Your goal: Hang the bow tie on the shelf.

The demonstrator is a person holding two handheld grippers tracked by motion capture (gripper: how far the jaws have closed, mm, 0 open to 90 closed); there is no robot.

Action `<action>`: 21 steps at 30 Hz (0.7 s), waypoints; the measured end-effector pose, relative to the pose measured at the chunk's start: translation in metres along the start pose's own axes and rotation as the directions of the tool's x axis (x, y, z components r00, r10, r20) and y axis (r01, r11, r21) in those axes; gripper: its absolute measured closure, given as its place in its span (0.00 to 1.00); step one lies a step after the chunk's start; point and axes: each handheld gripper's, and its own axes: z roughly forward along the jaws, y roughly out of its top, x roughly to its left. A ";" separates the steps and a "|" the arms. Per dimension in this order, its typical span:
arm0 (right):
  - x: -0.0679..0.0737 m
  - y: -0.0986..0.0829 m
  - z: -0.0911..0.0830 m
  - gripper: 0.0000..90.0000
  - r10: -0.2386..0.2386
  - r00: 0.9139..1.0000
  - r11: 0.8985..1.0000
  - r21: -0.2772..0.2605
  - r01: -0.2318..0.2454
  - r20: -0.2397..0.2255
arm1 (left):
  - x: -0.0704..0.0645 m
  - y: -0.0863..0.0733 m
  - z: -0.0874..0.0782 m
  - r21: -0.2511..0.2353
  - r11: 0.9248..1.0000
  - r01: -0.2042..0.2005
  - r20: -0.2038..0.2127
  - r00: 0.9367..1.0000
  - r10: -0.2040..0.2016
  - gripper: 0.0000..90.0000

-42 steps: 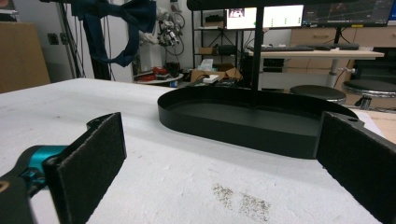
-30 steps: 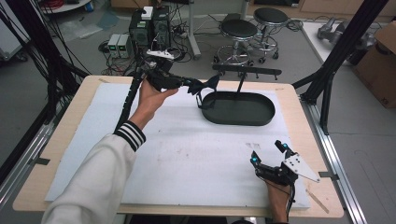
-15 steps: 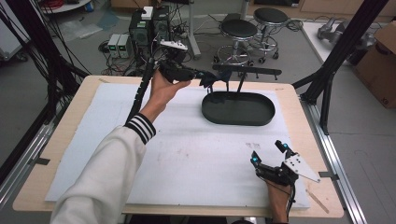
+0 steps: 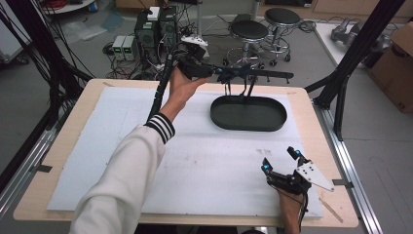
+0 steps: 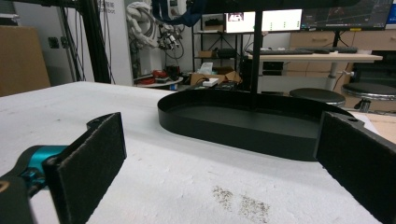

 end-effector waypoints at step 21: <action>-0.001 0.000 0.000 0.01 0.007 1.000 1.000 0.002 -0.007 0.002 | 0.026 -0.016 0.007 -0.079 0.997 -0.017 -0.165 0.986 0.004 0.98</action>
